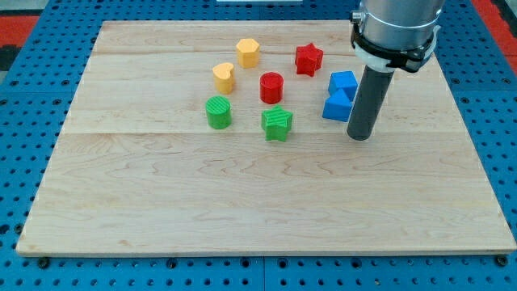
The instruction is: Slide your arm to the top right
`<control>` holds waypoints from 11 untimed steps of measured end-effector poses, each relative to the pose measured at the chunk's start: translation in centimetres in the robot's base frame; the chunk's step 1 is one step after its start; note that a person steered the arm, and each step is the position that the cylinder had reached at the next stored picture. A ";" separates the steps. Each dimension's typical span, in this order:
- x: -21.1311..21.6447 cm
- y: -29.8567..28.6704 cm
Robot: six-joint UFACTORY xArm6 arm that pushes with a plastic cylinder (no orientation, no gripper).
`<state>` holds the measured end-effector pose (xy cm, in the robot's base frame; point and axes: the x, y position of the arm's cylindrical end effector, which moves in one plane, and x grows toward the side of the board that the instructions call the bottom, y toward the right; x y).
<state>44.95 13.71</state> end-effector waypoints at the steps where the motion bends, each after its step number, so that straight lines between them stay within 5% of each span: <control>1: 0.3 0.0; 5: -13.3 6.0; 9: -13.8 -14.9; 11: -17.0 -17.4</control>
<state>27.91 -3.65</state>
